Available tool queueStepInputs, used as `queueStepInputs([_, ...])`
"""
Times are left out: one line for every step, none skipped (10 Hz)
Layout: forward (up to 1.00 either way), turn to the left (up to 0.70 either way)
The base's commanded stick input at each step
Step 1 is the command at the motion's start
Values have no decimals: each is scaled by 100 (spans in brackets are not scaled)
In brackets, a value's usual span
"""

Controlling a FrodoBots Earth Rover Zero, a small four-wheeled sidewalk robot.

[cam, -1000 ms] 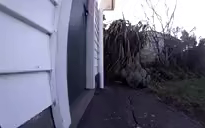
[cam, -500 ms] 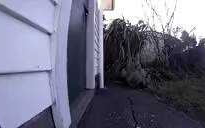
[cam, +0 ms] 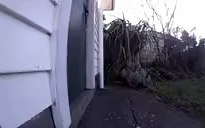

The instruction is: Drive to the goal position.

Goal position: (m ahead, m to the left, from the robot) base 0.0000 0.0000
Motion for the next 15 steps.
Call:
queueStepInputs([4,0])
queueStepInputs([4,0])
queueStepInputs([3,0])
queueStepInputs([3,0])
queueStepInputs([4,0])
queueStepInputs([25,-21])
queueStepInputs([50,-47])
queueStepInputs([50,-47])
queueStepInputs([50,-47])
queueStepInputs([50,-47])
queueStepInputs([50,-47])
queueStepInputs([50,-47])
queueStepInputs([50,-47])
queueStepInputs([50,-47])
queueStepInputs([50,-47])
